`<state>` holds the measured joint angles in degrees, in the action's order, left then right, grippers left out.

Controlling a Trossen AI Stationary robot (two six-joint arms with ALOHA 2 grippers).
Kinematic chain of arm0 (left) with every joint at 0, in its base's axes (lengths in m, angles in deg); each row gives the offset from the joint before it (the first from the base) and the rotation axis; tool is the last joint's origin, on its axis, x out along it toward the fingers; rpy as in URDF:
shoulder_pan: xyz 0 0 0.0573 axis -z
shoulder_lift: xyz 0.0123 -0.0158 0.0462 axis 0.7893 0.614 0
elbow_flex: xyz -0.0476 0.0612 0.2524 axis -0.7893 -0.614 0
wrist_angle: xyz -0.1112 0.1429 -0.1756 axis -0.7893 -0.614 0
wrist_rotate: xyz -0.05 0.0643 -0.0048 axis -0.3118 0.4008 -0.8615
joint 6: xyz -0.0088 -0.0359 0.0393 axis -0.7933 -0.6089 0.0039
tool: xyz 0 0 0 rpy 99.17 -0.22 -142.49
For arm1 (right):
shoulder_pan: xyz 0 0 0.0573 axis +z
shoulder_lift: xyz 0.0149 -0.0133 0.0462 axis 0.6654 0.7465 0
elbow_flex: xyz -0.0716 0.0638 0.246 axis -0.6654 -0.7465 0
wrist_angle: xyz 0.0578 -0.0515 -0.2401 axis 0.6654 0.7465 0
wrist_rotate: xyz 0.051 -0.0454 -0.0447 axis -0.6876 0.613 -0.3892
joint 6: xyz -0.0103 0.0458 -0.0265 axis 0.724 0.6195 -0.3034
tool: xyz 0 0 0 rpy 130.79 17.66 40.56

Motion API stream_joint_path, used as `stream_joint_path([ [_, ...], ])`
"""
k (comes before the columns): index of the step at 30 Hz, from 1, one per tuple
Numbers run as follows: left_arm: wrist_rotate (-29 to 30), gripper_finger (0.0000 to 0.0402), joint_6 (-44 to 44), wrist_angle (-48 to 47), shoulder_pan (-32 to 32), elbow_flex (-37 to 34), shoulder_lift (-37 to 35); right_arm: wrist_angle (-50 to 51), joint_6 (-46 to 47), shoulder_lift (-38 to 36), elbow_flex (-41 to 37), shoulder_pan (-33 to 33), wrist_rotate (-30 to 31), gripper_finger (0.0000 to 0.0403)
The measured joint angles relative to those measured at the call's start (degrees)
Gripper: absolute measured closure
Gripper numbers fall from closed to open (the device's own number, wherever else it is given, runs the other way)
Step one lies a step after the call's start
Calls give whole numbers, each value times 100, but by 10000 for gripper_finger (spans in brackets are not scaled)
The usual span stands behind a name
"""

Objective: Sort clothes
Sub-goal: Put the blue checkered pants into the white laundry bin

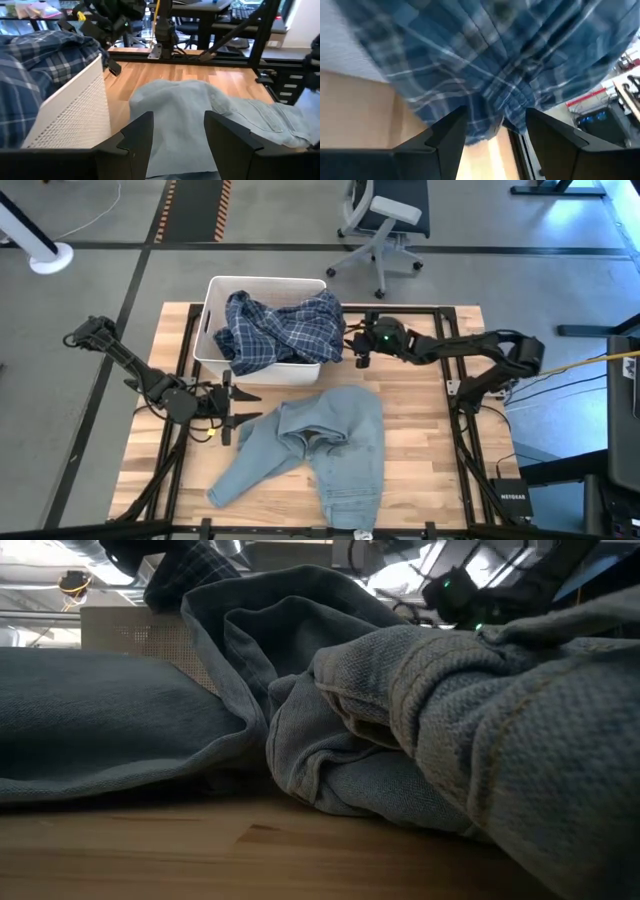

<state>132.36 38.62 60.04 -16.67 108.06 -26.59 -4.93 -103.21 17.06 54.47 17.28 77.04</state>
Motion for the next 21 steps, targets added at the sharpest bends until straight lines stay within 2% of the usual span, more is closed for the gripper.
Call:
stream_joint_path([
  [5,2,229,-95,-11,-124,0,0,-292,56,844,463,-45,-212,183],
  [10,2,229,-179,-35,-197,0,0,-327,43,1294,1060,-47,-214,183],
  [14,-3,229,-197,-44,-197,0,0,-307,39,1503,1381,-47,-626,191],
  [17,-3,229,-248,-58,-197,0,0,-324,-1,1549,1415,-47,-650,236],
  [21,-3,229,-305,-68,-197,0,0,-287,-104,1536,1415,-47,-674,364],
])
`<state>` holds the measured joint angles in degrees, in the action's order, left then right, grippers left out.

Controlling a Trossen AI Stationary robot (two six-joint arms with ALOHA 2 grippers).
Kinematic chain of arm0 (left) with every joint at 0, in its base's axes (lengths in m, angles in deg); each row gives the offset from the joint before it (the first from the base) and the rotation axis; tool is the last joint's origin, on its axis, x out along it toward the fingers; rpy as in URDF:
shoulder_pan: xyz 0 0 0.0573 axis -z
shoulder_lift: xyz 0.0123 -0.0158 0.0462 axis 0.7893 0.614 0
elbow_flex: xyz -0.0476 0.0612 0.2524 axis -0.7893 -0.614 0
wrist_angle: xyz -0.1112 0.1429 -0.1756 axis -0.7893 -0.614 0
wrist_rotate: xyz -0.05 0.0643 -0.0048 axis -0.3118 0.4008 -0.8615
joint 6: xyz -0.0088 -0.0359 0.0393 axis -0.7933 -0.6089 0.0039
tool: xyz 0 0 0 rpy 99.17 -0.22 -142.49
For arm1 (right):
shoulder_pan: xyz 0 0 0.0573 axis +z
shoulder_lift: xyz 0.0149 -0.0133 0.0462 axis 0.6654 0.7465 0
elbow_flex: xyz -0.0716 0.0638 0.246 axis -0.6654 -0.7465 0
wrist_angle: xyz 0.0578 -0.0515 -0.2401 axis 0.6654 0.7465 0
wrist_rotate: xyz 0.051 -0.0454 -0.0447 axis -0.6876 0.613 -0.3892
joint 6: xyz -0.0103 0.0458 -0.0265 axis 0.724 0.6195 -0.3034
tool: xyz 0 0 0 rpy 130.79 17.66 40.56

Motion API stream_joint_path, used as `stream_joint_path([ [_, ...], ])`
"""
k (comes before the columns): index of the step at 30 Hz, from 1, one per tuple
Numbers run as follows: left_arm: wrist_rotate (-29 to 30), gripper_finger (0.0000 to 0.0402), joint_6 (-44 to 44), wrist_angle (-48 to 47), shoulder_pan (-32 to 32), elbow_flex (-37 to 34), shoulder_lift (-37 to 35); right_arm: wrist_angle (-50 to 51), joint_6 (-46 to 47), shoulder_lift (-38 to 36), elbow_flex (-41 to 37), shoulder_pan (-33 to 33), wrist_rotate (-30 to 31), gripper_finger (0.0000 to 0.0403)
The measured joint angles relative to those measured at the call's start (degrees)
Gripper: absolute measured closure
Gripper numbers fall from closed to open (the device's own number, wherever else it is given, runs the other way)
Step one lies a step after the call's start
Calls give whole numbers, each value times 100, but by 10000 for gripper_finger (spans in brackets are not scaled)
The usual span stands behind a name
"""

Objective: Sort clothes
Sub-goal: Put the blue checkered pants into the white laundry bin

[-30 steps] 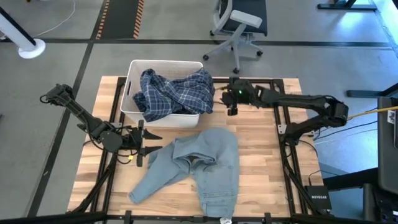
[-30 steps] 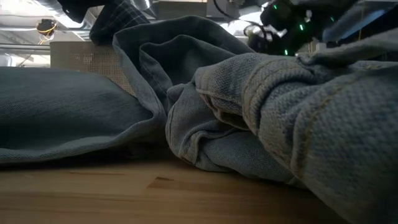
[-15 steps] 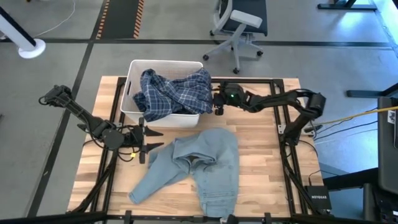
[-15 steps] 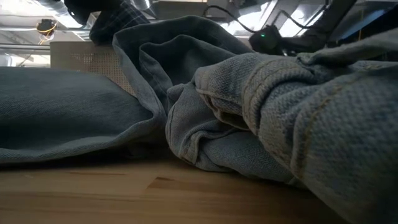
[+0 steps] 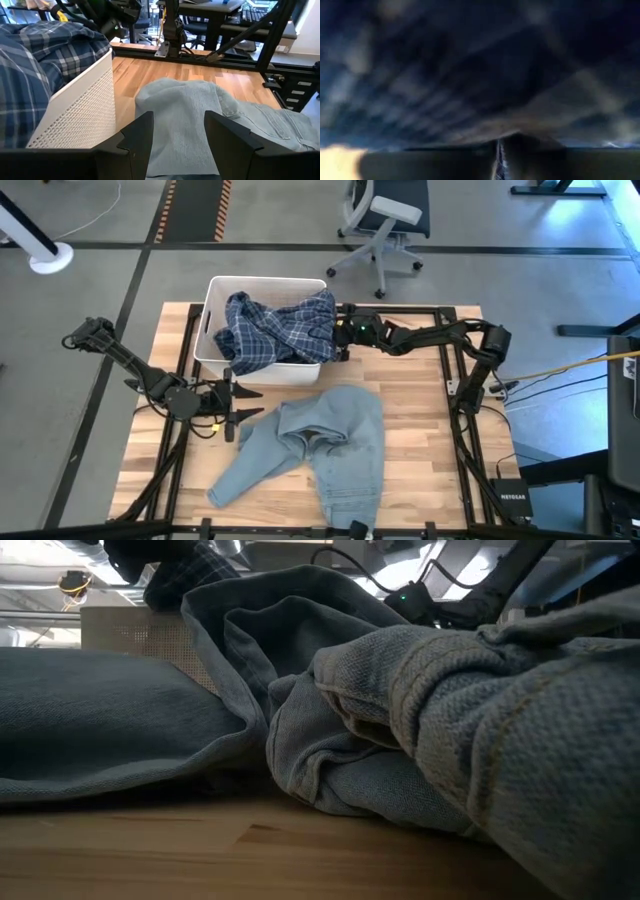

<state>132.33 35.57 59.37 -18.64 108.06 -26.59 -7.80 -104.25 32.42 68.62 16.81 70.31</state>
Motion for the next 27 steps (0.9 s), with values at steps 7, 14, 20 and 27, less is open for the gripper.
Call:
stream_joint_path([
  [7,-2,229,44,-1,0,0,0,1086,-355,-725,240,94,757,393],
  [14,88,229,266,-3,-12,0,0,2959,-703,-1356,1731,393,1294,395],
  [20,131,229,82,-140,-99,0,0,3303,-736,-1138,3357,522,931,396],
  [27,133,229,208,-124,-157,0,-2,3246,-326,-143,4764,505,448,396],
])
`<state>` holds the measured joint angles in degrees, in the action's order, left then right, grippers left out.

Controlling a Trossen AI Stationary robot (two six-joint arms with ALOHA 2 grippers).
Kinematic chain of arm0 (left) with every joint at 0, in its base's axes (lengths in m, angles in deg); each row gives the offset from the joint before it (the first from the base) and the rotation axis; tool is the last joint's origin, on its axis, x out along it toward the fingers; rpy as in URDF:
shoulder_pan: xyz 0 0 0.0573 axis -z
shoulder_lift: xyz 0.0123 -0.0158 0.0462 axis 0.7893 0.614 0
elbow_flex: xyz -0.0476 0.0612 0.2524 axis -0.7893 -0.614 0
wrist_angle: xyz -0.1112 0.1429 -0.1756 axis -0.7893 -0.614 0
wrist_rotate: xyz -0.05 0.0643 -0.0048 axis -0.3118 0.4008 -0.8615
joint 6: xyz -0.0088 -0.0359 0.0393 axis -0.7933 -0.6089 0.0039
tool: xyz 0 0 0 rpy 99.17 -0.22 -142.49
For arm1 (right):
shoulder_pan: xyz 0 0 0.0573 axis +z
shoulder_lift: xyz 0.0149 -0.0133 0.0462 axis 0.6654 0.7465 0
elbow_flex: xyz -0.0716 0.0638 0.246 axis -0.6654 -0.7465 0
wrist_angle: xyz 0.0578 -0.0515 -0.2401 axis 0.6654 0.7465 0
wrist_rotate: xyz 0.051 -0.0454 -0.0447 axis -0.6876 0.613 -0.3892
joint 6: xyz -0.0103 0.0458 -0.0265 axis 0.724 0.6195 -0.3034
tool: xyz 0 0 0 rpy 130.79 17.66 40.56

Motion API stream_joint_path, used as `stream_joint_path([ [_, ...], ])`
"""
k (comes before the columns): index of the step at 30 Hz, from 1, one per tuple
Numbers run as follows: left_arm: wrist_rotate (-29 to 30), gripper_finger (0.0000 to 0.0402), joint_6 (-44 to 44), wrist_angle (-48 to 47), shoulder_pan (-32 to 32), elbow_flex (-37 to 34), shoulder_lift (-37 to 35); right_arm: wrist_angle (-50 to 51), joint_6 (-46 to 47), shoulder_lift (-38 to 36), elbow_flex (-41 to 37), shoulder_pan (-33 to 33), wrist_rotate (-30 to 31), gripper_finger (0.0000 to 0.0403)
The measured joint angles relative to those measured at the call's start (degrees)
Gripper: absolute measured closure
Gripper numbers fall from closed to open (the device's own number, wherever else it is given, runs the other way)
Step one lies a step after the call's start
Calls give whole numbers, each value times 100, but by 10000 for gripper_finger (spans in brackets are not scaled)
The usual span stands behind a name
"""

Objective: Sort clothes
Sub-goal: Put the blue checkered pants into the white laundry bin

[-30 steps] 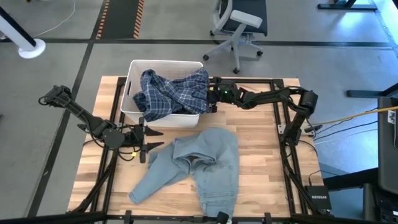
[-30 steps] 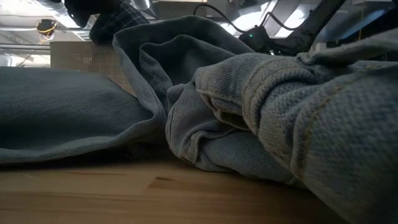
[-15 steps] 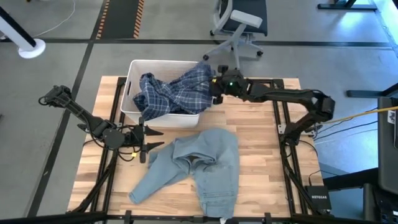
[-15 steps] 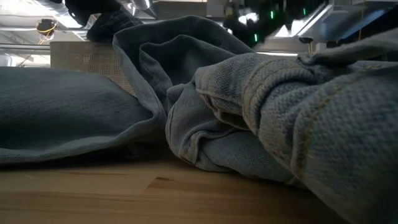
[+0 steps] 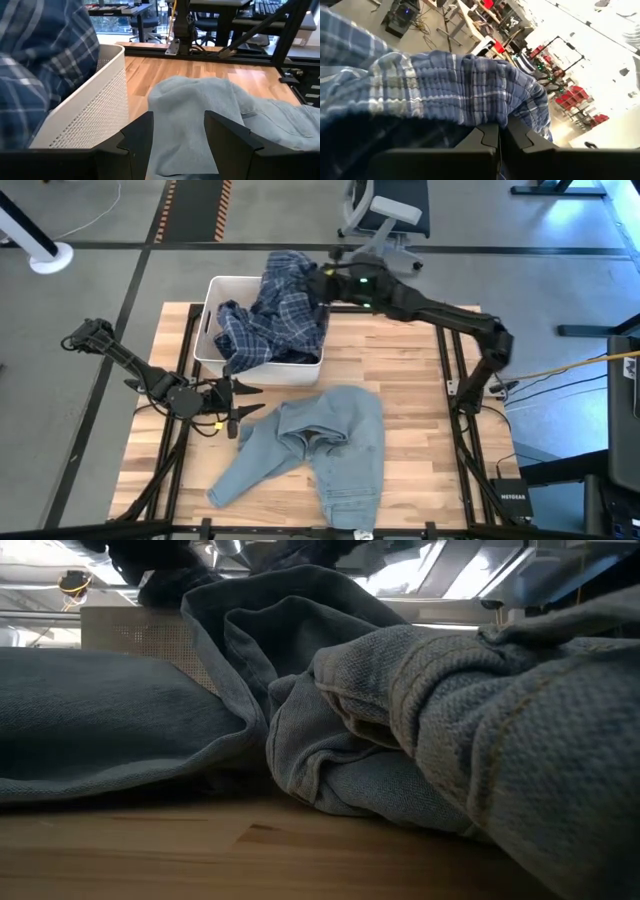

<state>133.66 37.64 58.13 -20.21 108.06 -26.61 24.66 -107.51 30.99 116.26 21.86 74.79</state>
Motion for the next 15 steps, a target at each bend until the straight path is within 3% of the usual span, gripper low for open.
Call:
stream_joint_path([
  [8,2,229,19,-32,-101,-2,17,-132,524,1694,916,-2,-431,384],
  [15,2,229,-27,-132,-99,-2,47,-28,787,2343,936,-4,-426,350],
])
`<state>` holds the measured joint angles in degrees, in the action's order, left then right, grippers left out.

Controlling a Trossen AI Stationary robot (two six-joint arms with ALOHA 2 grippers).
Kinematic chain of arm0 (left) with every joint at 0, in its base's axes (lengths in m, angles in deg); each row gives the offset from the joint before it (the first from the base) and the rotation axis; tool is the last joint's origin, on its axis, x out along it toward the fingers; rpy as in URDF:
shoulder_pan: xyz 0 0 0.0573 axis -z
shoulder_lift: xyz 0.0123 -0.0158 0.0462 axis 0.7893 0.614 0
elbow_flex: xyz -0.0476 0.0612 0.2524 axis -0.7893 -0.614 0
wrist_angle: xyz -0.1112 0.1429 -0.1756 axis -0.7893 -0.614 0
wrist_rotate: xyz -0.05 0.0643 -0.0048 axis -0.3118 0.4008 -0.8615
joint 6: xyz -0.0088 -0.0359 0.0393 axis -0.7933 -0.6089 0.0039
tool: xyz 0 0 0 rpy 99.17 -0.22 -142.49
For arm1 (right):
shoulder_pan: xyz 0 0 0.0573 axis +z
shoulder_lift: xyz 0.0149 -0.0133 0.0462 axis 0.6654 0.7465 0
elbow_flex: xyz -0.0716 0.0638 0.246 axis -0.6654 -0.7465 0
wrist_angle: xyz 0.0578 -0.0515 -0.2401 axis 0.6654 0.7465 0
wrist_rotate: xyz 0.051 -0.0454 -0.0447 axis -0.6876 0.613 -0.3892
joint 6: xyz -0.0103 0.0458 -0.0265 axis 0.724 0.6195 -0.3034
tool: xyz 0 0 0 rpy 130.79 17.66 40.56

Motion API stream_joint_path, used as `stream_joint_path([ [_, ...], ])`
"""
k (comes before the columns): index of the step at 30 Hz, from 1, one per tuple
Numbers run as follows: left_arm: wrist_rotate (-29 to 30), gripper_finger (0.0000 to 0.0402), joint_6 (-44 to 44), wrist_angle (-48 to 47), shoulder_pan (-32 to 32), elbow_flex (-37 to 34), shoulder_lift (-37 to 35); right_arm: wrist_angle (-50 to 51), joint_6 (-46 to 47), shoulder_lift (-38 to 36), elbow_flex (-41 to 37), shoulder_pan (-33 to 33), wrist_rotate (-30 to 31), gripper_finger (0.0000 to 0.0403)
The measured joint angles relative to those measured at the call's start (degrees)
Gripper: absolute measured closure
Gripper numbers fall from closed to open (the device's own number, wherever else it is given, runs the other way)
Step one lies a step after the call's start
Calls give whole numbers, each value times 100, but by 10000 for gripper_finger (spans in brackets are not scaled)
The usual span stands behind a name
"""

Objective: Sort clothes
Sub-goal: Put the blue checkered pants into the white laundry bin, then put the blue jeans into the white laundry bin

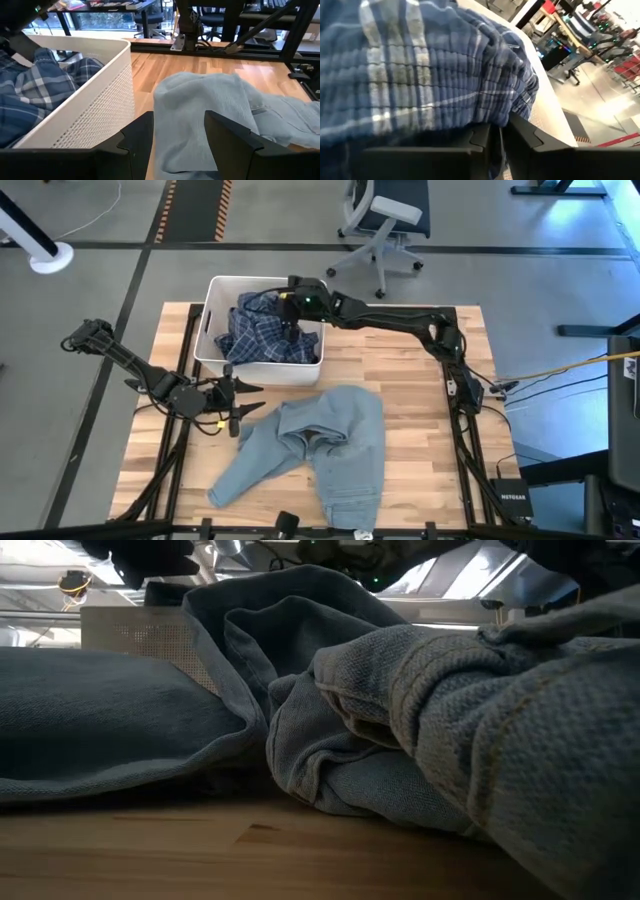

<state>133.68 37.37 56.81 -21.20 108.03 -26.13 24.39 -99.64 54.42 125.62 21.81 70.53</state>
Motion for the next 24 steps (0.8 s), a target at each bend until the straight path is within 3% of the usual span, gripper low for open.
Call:
stream_joint_path([
  [6,-1,229,7,-2,-2,0,10,617,-247,-154,319,7,-189,284],
  [12,0,229,-6,5,-2,0,38,2582,-739,-310,1776,7,-65,201],
  [16,0,229,-12,-7,0,0,82,3757,-778,-323,2676,48,-35,168],
  [24,-2,229,-127,-61,146,0,84,4969,-1056,-1622,1697,567,401,162],
])
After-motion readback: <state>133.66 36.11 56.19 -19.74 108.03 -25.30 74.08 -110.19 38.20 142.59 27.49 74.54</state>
